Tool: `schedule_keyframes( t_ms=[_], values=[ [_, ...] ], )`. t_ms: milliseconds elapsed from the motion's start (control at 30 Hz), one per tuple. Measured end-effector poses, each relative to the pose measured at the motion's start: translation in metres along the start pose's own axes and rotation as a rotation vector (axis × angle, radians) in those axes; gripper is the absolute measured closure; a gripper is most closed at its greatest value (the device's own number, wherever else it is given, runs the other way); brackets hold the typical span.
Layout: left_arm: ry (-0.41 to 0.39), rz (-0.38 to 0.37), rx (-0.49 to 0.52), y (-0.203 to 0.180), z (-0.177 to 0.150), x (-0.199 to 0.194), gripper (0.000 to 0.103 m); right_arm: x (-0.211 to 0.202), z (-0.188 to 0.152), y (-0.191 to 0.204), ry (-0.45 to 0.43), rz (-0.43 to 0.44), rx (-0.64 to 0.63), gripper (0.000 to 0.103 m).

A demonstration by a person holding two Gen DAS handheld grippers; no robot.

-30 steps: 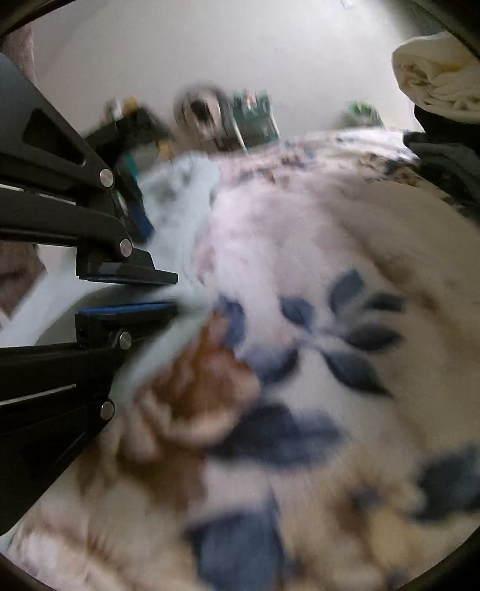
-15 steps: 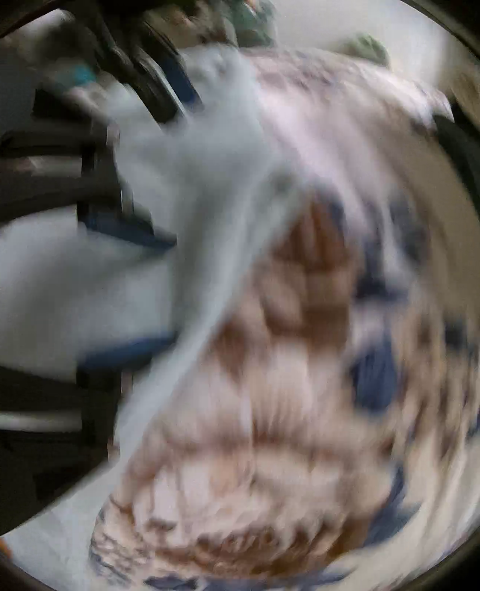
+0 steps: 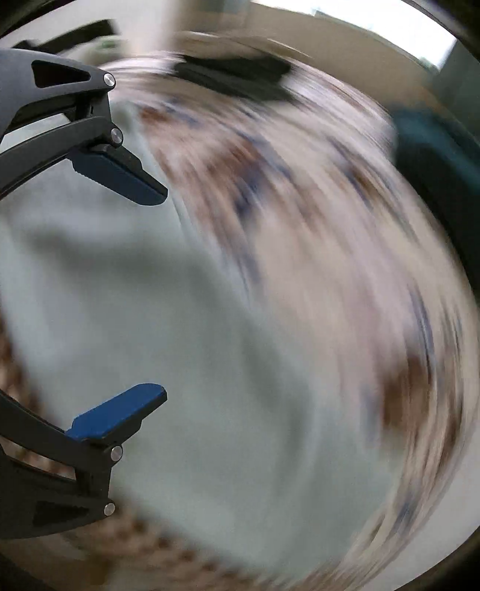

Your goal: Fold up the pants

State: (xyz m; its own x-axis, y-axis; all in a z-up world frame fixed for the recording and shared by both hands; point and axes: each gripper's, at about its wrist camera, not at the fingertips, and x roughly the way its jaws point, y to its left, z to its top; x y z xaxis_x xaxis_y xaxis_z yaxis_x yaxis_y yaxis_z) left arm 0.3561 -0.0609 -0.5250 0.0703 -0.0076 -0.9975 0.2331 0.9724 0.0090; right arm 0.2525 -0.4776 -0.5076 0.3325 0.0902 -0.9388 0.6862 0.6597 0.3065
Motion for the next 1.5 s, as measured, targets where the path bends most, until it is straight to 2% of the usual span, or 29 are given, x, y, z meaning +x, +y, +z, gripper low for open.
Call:
schedule_keyframes(
  t_ms=[100, 167, 233, 300, 333, 367, 400, 433, 467, 500, 567, 633, 667, 700, 767, 867, 933, 1000, 1067, 1133, 1367, 1500],
  values=[
    [0.013, 0.008, -0.018, -0.047, -0.005, 0.004, 0.006, -0.023, 0.016, -0.122, -0.082, -0.081, 0.220, 0.004],
    [0.040, -0.003, -0.034, -0.072, -0.009, 0.011, 0.006, -0.027, 0.026, -0.175, -0.132, -0.054, 0.307, 0.004],
    [0.057, -0.003, -0.046, -0.091, -0.012, 0.016, 0.006, -0.015, 0.038, -0.215, -0.138, 0.041, 0.355, 0.004],
    [0.055, 0.008, -0.039, -0.111, -0.016, 0.018, 0.006, 0.012, 0.053, -0.239, -0.092, 0.241, 0.398, 0.004],
    [0.046, 0.015, -0.034, -0.119, -0.018, 0.018, 0.006, 0.022, 0.056, -0.240, -0.074, 0.277, 0.412, 0.004],
    [0.024, 0.029, -0.024, -0.129, -0.020, 0.016, 0.006, 0.034, 0.063, -0.245, -0.063, 0.349, 0.428, 0.004],
    [0.008, 0.033, -0.016, -0.136, -0.021, 0.016, 0.006, 0.041, 0.068, -0.248, -0.068, 0.393, 0.434, 0.008],
    [-0.007, 0.043, -0.001, -0.144, -0.023, 0.018, 0.006, 0.045, 0.074, -0.249, -0.074, 0.434, 0.439, 0.012],
    [-0.009, 0.055, 0.004, -0.149, -0.024, 0.021, 0.006, 0.047, 0.080, -0.246, -0.081, 0.467, 0.433, 0.020],
    [-0.007, 0.061, 0.004, -0.153, -0.026, 0.025, 0.006, 0.048, 0.084, -0.240, -0.086, 0.489, 0.414, 0.040],
    [0.020, 0.054, -0.023, -0.155, -0.030, 0.042, 0.006, 0.055, 0.089, -0.225, -0.080, 0.585, 0.367, 0.063],
    [0.044, 0.036, -0.062, -0.150, -0.033, 0.056, 0.006, 0.068, 0.087, -0.207, -0.034, 0.570, 0.314, 0.061],
    [0.043, 0.020, -0.082, -0.147, -0.033, 0.062, 0.002, 0.079, 0.088, -0.203, -0.002, 0.560, 0.304, 0.064],
    [0.033, 0.007, -0.093, -0.144, -0.033, 0.065, 0.000, 0.087, 0.089, -0.204, 0.004, 0.549, 0.322, 0.073],
    [0.017, -0.026, -0.113, -0.142, -0.033, 0.069, 0.000, 0.090, 0.090, -0.208, -0.006, 0.551, 0.355, 0.080],
    [-0.008, -0.009, -0.099, -0.142, -0.041, 0.070, 0.000, 0.081, 0.093, -0.208, -0.052, 0.471, 0.338, 0.081],
    [-0.018, 0.009, -0.109, -0.145, -0.046, 0.072, 0.000, 0.088, 0.092, -0.205, -0.030, 0.484, 0.360, 0.080],
    [-0.002, 0.023, -0.090, -0.149, -0.050, 0.070, 0.000, 0.092, 0.095, -0.203, -0.005, 0.505, 0.359, 0.073],
    [-0.012, 0.043, -0.084, -0.154, -0.045, 0.062, 0.000, 0.087, 0.098, -0.206, 0.017, 0.498, 0.341, 0.072],
    [-0.034, 0.067, -0.079, -0.157, -0.051, 0.046, 0.000, 0.074, 0.099, -0.203, -0.014, 0.493, 0.315, 0.077],
    [-0.099, 0.123, -0.069, -0.141, -0.072, -0.008, 0.000, 0.002, 0.084, -0.133, -0.137, 0.369, 0.098, 0.080],
    [-0.090, 0.069, -0.127, -0.119, -0.068, -0.019, 0.000, -0.022, 0.061, -0.085, -0.182, 0.335, 0.034, 0.080]
  ],
)
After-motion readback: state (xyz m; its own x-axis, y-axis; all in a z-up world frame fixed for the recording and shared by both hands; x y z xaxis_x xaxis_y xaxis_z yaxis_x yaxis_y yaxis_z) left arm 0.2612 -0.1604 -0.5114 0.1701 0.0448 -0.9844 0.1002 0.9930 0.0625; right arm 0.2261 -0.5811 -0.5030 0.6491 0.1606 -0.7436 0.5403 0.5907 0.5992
